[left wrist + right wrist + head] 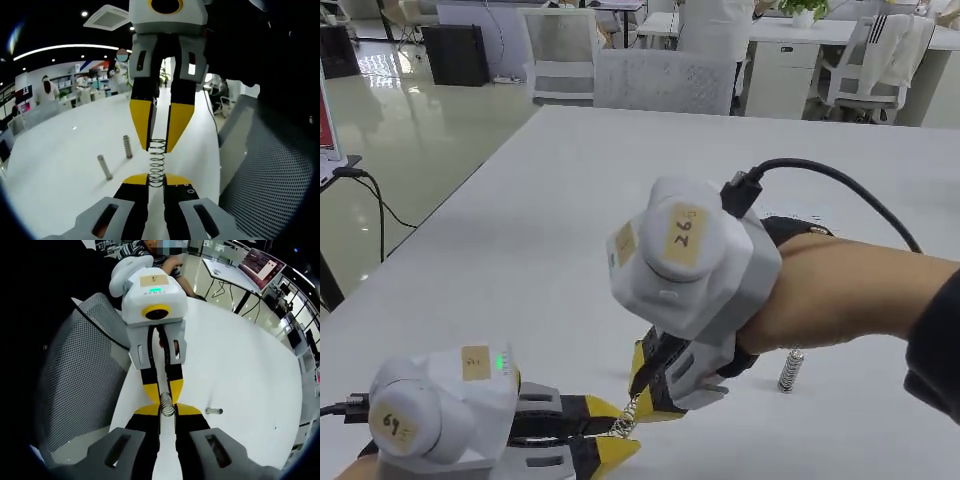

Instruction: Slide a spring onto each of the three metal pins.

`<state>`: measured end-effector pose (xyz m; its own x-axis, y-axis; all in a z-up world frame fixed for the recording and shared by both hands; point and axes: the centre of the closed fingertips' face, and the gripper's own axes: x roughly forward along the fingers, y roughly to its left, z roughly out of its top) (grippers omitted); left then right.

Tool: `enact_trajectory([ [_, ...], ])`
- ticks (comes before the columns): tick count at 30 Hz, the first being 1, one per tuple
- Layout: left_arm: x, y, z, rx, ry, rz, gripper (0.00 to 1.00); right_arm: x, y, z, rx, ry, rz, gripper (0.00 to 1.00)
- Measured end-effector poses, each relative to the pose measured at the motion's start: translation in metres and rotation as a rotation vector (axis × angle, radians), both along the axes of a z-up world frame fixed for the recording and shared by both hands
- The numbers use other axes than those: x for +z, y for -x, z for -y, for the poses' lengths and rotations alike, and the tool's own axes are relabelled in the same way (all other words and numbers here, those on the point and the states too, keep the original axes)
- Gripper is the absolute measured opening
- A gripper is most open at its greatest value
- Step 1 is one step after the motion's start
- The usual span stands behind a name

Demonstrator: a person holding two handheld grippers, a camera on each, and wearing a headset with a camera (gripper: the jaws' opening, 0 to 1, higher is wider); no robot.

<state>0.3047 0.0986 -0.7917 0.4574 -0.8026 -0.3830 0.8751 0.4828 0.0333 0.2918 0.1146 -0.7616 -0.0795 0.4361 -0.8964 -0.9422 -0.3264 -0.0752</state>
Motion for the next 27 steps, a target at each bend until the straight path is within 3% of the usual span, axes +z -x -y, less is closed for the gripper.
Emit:
enact_trajectory([
  [15,0.0009,-0.0011,-0.0008,0.007,0.001,0.003,0.02,-0.0009,-0.0016,0.0011,-0.027,-0.021,-0.035,0.12],
  [27,0.009,-0.0025,0.0028,0.001,0.035,0.023,0.02,-0.0041,-0.0027,0.0011,-0.063,-0.063,-0.087,0.11],
])
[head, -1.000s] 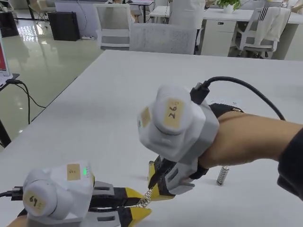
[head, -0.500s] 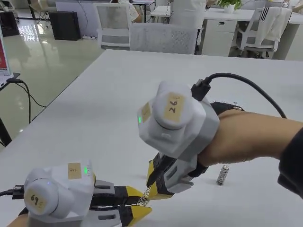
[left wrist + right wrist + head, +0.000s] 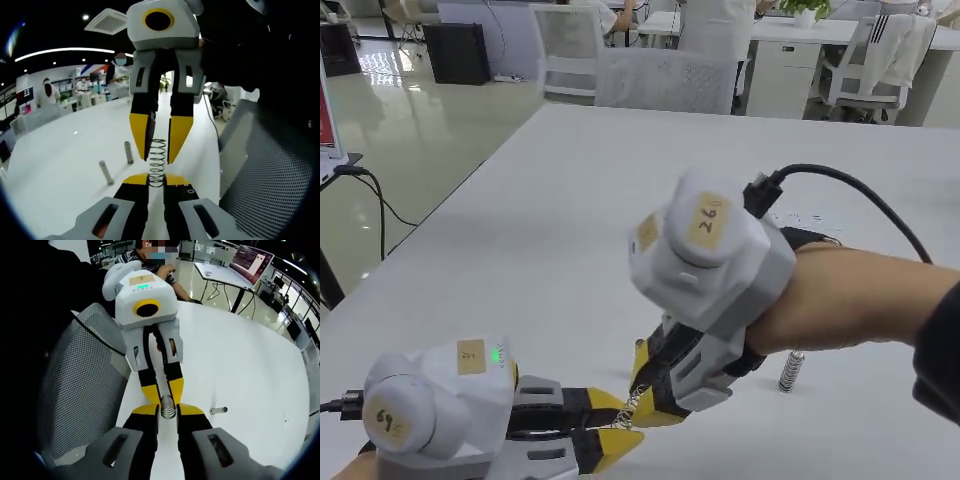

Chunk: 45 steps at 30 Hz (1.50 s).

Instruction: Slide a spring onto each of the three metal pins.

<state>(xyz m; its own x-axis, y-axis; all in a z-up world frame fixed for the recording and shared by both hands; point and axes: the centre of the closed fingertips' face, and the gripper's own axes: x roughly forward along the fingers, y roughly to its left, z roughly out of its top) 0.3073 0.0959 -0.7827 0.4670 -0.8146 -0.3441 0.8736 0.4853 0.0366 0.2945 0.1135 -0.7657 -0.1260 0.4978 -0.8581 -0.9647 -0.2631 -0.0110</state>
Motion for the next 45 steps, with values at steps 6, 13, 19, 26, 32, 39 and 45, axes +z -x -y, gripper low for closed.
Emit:
enact_trajectory([
  [6,0.005,-0.002,0.002,0.0,0.027,0.012,0.02,0.001,0.001,-0.001,-0.006,-0.012,-0.015,0.09],
  [13,0.011,-0.003,0.002,0.009,0.064,0.015,0.02,0.001,0.001,-0.003,-0.011,-0.019,-0.018,0.09],
  [19,0.01,-0.003,0.002,0.009,0.068,0.013,0.03,0.001,0.001,-0.003,-0.009,-0.005,-0.015,0.08],
  [26,0.01,-0.004,0.001,0.019,0.066,0.0,0.06,-0.001,-0.001,-0.003,-0.007,0.014,-0.006,0.08],
  [32,0.005,-0.006,-0.003,0.031,0.054,-0.007,0.12,-0.003,-0.004,-0.001,-0.011,0.026,0.003,0.08],
  [39,-0.002,-0.009,-0.01,0.069,0.044,-0.023,0.23,-0.003,-0.011,0.003,-0.024,0.037,0.01,0.08],
  [45,-0.008,-0.012,-0.017,0.098,0.033,-0.028,0.33,-0.003,-0.018,0.009,-0.033,0.054,0.023,0.08],
])
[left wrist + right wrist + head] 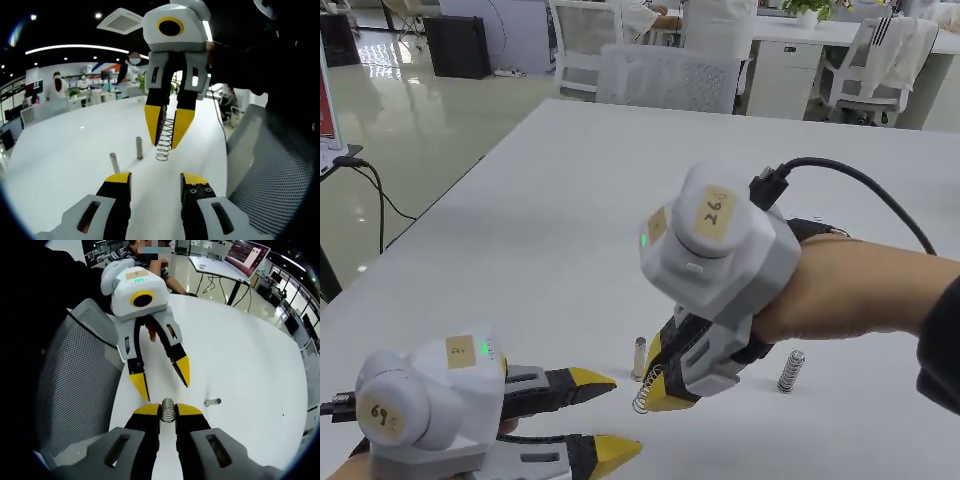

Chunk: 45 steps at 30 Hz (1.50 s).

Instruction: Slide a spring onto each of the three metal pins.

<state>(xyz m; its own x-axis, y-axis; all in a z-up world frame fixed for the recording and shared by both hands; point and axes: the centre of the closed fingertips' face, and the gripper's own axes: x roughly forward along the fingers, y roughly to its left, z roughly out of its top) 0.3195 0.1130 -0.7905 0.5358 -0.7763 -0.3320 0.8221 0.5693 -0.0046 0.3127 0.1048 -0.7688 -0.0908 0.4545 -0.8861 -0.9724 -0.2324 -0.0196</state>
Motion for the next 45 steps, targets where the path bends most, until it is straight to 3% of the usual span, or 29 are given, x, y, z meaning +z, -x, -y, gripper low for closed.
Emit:
enact_trajectory([
  [11,-0.006,-0.001,-0.005,0.024,-0.021,-0.003,0.42,0.009,-0.023,0.005,-0.032,0.006,0.039,0.08],
  [26,-0.008,-0.001,-0.008,0.036,-0.032,-0.002,0.45,0.012,-0.063,0.004,-0.07,0.039,0.096,0.08],
  [34,-0.008,0.0,-0.007,0.04,-0.03,-0.005,0.48,0.006,-0.078,-0.007,-0.07,0.058,0.113,0.08],
  [45,-0.01,0.002,-0.011,0.048,-0.031,-0.014,0.48,-0.014,-0.083,-0.018,-0.046,0.095,0.105,0.08],
])
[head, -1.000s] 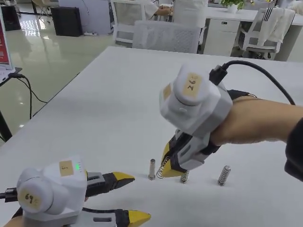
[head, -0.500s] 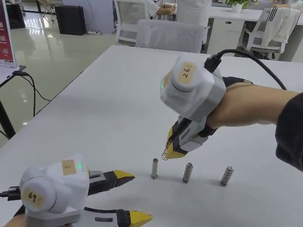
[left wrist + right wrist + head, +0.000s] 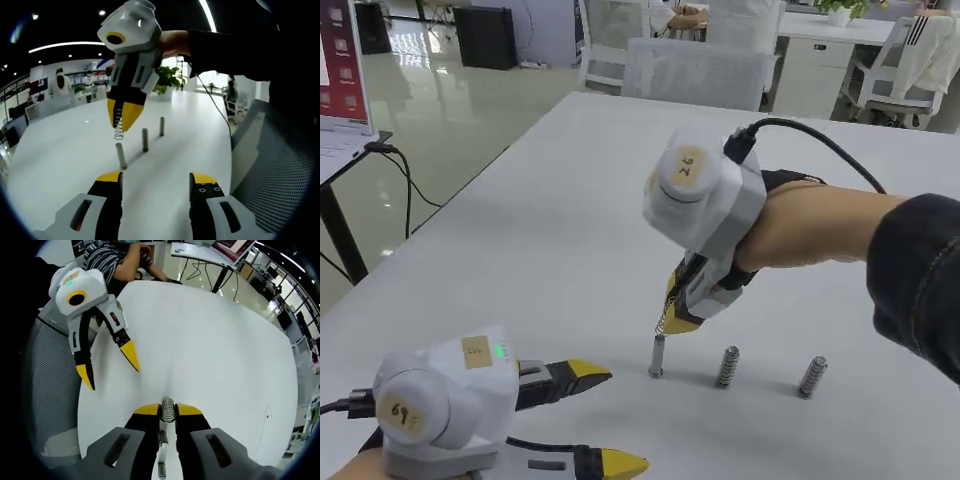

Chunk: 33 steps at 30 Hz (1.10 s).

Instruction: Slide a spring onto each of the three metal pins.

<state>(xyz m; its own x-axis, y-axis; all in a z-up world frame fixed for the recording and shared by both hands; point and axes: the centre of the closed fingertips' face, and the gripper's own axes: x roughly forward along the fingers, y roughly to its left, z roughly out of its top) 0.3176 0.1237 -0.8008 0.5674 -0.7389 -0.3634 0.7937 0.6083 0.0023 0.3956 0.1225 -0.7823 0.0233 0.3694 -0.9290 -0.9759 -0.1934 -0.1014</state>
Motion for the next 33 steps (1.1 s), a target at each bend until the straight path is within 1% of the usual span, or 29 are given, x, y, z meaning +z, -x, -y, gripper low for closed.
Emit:
enact_trajectory([
  [8,-0.001,0.0,-0.003,0.009,0.0,-0.002,0.48,-0.008,-0.004,0.002,-0.001,0.026,-0.001,0.08],
  [18,-0.001,-0.001,-0.005,0.012,0.0,-0.004,0.47,-0.011,-0.004,0.0,-0.001,0.033,-0.009,0.08],
  [26,-0.002,-0.001,-0.005,0.011,0.0,-0.007,0.46,-0.022,-0.005,0.0,0.005,0.066,-0.014,0.09],
  [33,-0.002,-0.001,-0.005,0.012,0.001,-0.008,0.46,-0.036,-0.004,-0.002,0.005,0.102,-0.031,0.09],
])
